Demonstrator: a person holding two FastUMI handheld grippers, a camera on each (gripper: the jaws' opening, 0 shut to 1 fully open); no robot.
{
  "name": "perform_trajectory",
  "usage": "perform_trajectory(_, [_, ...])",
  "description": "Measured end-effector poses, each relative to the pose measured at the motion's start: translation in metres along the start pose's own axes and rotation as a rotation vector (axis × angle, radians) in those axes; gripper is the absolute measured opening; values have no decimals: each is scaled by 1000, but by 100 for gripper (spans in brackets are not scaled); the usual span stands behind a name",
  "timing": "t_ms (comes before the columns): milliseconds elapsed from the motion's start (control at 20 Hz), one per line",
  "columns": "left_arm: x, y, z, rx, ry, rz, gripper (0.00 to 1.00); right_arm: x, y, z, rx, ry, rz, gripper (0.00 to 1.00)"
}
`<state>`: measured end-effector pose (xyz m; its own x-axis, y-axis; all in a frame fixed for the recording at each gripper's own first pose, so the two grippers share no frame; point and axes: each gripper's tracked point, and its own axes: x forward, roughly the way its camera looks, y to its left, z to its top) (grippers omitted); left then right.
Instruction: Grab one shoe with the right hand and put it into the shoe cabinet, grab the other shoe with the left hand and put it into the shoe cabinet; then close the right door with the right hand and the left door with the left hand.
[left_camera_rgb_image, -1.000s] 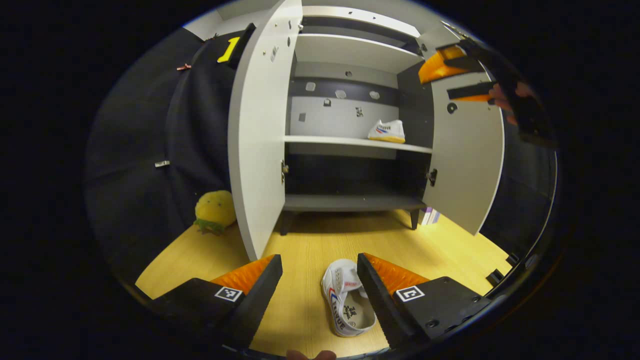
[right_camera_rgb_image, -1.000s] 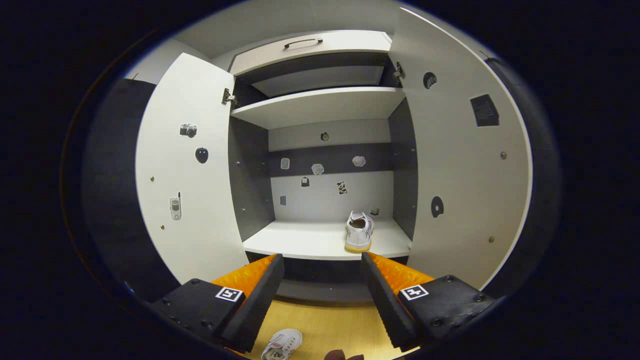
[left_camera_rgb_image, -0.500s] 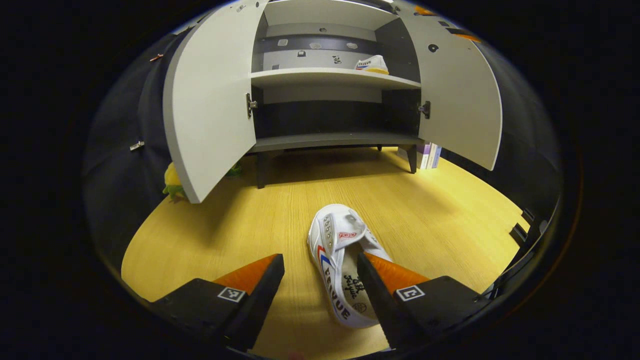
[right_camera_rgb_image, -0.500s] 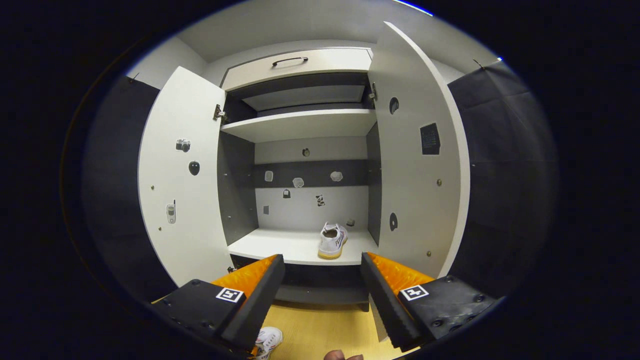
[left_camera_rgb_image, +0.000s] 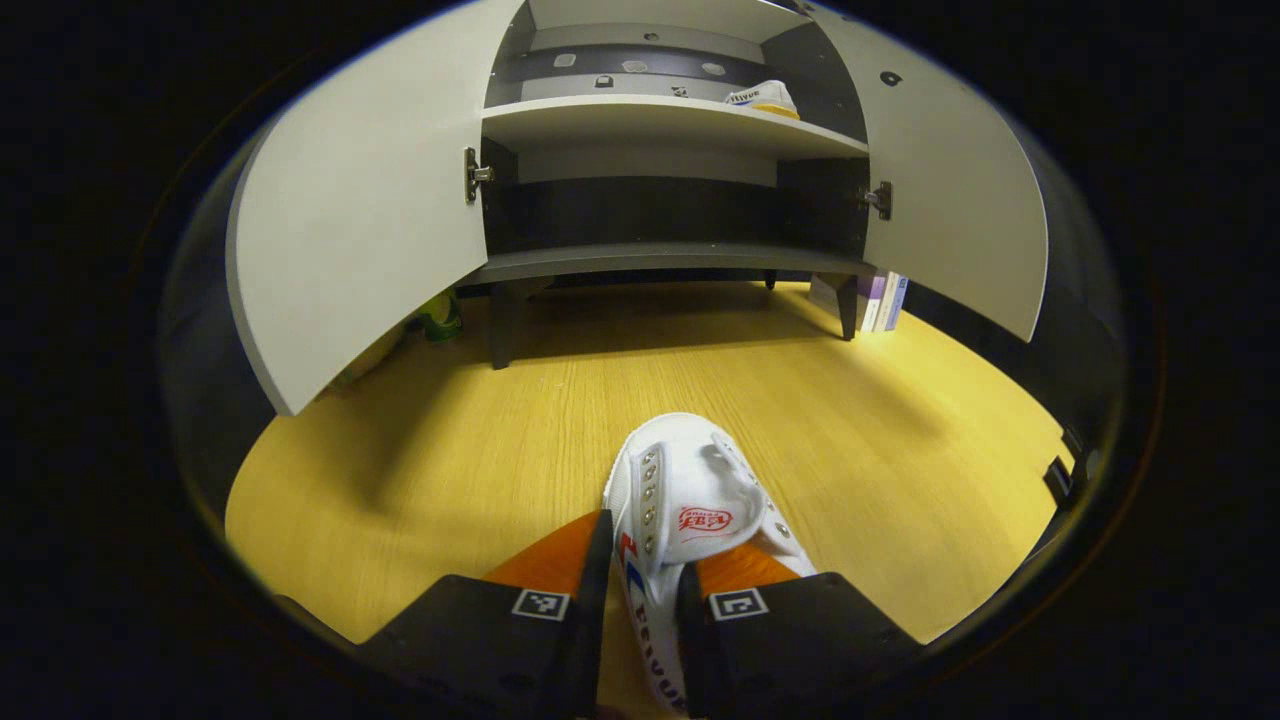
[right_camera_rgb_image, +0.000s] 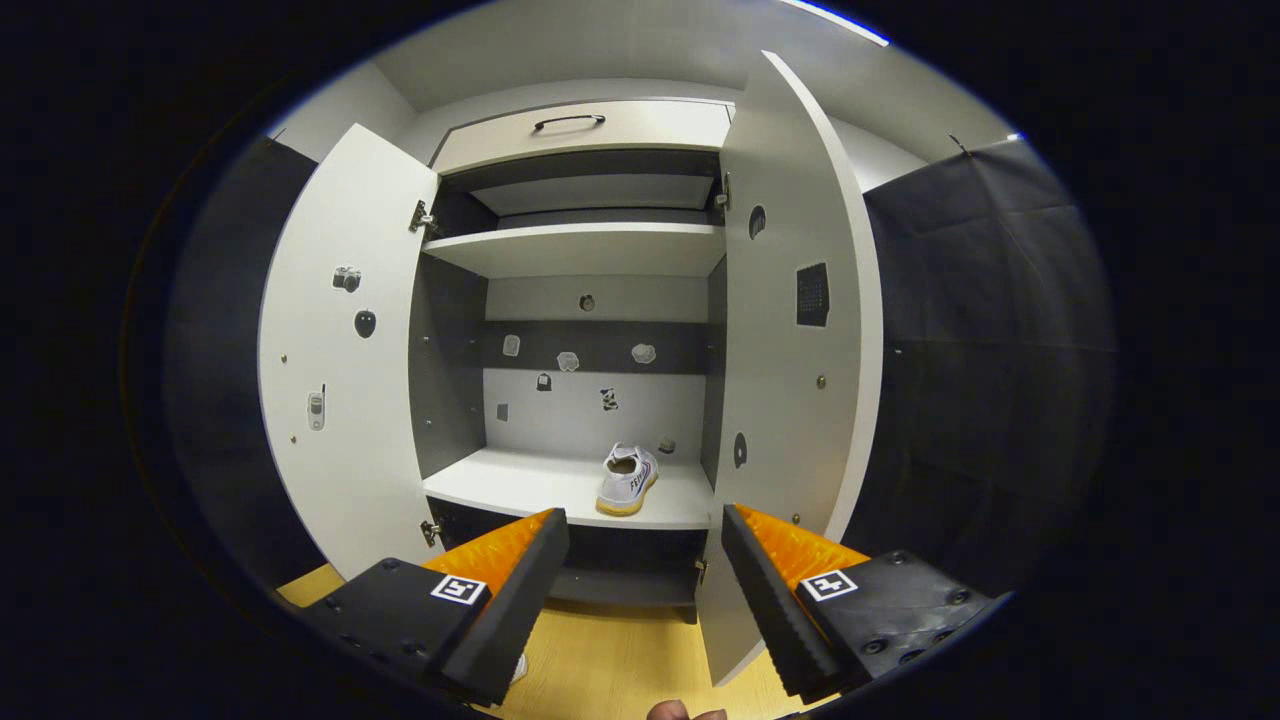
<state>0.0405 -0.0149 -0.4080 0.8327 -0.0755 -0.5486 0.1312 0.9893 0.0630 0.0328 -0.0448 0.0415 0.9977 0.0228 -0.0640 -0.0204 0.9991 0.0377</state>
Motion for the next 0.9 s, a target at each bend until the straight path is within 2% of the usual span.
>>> perform_trajectory(150, [4, 6, -13, -3, 69, 33, 16, -4, -4, 1, -3, -2, -9, 98])
perform_trajectory(200, [6, 6, -10, 3, 77, 31, 15, -5, -4, 1, -1, -1, -7, 98])
perform_trajectory(250, [7, 9, -11, 9, 95, 29, 10, -6, -5, 1, 2, -1, -7, 98])
perform_trajectory(500, [-5, 11, 2, -47, 132, 29, 6, -11, -5, 3, 35, -1, 12, 98])
perform_trajectory(750, [-43, 12, 34, -80, 108, 72, 5, -14, -1, 7, 66, -3, 45, 98])
perform_trajectory(900, [-63, 16, 64, -116, 93, 129, 5, -16, -2, 10, 86, -4, 65, 98])
